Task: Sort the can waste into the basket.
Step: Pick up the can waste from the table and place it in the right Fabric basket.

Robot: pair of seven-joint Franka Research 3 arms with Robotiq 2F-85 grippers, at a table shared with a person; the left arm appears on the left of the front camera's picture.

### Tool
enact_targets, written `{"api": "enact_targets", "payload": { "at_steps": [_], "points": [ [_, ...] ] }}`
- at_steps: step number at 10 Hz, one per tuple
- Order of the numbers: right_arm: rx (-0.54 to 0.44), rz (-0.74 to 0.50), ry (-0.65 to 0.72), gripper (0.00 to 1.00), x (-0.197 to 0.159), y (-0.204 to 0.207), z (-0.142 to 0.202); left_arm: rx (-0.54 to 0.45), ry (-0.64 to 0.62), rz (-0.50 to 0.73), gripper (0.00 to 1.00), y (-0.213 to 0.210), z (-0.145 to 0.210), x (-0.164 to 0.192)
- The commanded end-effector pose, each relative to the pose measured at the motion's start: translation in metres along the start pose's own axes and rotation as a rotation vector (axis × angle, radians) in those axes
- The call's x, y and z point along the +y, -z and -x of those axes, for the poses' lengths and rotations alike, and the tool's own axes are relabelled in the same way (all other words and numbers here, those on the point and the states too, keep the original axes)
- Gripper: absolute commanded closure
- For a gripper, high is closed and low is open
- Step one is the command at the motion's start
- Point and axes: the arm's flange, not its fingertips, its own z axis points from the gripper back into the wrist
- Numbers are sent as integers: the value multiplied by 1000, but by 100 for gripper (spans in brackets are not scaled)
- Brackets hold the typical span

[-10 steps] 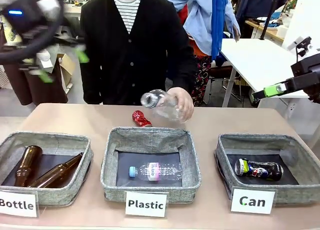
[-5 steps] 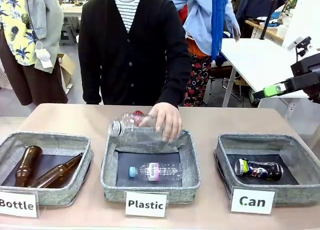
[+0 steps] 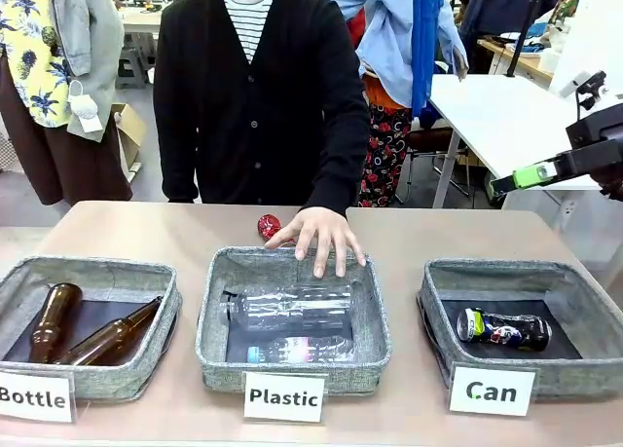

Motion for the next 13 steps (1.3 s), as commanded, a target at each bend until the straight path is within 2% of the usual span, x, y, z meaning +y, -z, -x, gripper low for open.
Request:
{"api": "enact_targets", "payload": {
  "at_steps": [1, 3, 4, 6, 8, 10, 11, 13],
  "points": [
    [-4, 9, -21, 0, 1, 1, 2, 33, 19, 54, 0, 8, -9, 15],
    [-4, 9, -21, 0, 1, 1, 2, 51, 16, 54, 0, 15, -16, 13],
    [-4, 9, -21, 0, 1, 1, 2, 61, 12, -11, 0, 26, -23, 0],
    [-4, 9, -21, 0, 1, 1, 2, 134, 29, -202, 0, 113, -32, -38],
    [-4, 9, -21, 0, 1, 1, 2, 278, 83, -451, 0, 211, -57, -70],
    [-4, 9, -21, 0, 1, 1, 2, 424, 127, -609, 0, 298, -70, -83],
    [-4, 9, -21, 0, 1, 1, 2, 438, 132, -683, 0, 335, -70, -84],
    [-4, 9, -21, 0, 1, 1, 2, 401, 96, -819, 0, 417, -69, -78]
  ]
}}
